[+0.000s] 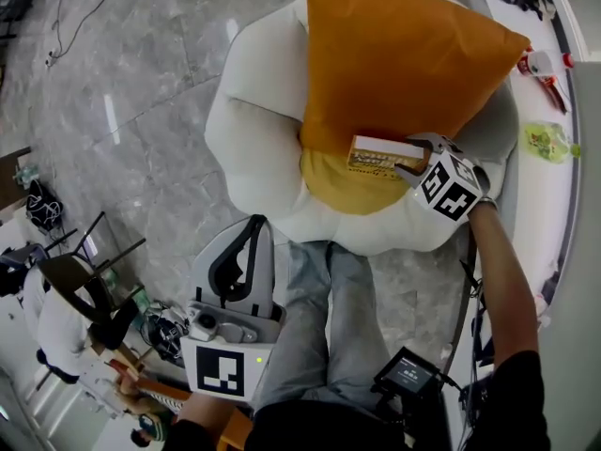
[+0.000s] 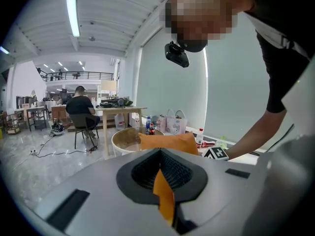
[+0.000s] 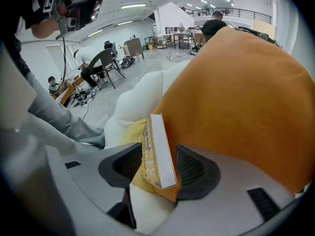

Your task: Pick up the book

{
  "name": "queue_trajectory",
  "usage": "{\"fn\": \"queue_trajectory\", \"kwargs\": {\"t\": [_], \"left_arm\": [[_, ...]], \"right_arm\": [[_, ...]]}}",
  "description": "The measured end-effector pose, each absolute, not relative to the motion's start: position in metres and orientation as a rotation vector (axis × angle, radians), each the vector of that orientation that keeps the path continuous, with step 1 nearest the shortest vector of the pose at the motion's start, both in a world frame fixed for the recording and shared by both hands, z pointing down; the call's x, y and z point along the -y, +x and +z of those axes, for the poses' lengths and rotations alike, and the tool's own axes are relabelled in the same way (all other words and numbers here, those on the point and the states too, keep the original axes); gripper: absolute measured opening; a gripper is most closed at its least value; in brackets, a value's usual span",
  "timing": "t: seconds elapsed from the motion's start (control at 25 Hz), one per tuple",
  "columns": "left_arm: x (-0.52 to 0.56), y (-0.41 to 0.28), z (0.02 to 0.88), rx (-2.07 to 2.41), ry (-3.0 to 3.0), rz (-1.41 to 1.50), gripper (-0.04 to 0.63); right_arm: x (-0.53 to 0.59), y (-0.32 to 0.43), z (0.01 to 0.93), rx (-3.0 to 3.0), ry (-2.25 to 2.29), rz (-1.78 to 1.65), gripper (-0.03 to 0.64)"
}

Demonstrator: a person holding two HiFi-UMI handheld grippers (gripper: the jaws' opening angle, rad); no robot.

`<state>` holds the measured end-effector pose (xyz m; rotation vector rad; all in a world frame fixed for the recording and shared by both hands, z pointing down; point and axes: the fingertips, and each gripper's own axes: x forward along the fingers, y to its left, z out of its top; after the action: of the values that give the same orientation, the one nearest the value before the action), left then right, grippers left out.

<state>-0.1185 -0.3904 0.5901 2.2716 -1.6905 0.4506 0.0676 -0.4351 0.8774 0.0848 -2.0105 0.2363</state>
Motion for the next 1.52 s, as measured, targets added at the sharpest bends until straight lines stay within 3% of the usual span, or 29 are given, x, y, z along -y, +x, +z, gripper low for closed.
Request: {"fn": "queue_trajectory", "kwargs": {"t": [0.56, 0.96, 1.52], "left_arm": [[0.377, -0.129, 0.646, 1.668, 2.191, 0.451, 0.011], [0.370, -0.144, 0.647, 1.668, 2.194, 0.440, 0.011], [0.370, -0.139, 0.595, 1.630, 2.294, 0.404, 0.011]], "right_arm": [[0.406, 0.063, 0.956, 1.819, -0.199, 0.198, 0.218], [0.386, 0.053, 0.972, 1.759, -0.149, 0.203, 0.163], [0.387, 0.062, 0.893, 1.772, -0.070, 0.208, 0.153]]}}
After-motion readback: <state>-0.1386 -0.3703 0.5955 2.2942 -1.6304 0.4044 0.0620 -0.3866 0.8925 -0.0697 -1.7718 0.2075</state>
